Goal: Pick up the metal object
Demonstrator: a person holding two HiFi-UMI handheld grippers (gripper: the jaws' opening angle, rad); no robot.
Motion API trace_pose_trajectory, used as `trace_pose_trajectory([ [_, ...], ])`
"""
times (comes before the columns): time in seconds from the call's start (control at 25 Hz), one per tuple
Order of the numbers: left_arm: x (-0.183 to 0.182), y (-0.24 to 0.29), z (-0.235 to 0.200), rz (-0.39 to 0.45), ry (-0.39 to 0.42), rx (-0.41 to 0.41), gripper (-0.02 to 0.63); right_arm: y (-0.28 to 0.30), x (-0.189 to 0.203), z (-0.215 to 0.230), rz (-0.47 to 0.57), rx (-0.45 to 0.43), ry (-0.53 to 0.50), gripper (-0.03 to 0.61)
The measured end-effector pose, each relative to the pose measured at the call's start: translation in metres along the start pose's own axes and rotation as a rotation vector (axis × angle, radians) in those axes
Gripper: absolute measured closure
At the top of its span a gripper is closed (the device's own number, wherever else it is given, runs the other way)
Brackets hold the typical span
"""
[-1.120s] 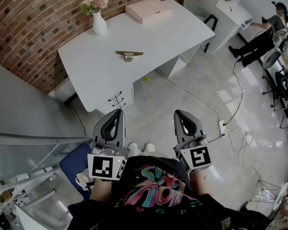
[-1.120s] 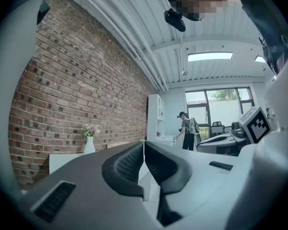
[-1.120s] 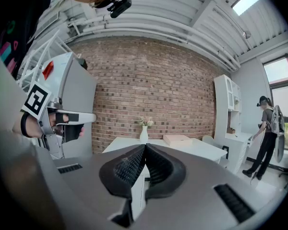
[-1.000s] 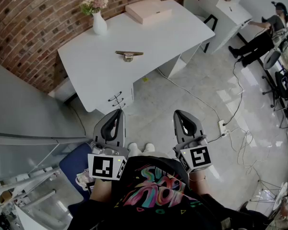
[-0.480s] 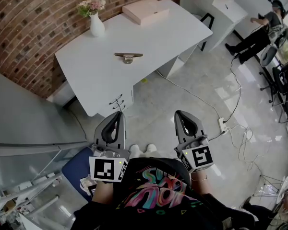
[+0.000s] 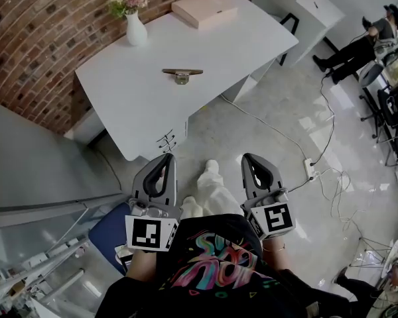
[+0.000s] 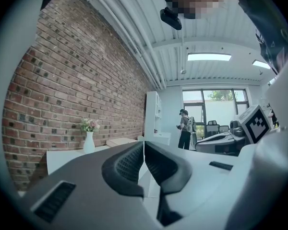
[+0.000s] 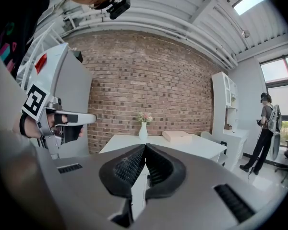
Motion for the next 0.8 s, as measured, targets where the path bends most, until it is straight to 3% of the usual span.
trace_pose_trajectory([
  [0.36, 0.008, 0.057, -0.014, -0.004, -0.002, -0.046, 0.584, 0.047, 0.003, 0.042, 0.004, -0.03, 0.014, 0.563],
  [0.8, -0.014, 0.204, -0.025, 0.006, 0.01, -0.117, 0.584, 0.151, -0.021, 0.151, -0.02, -0.116, -0.005, 0.563],
])
Point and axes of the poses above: the fingertips, and each gripper's own axes: y forward along the fingers, z to its right, x out of its underside, the point moved 2 cm from there along -y, backward along the fingers, and after that the axes turned 11 degrees about -x, right-handed, at the moved point
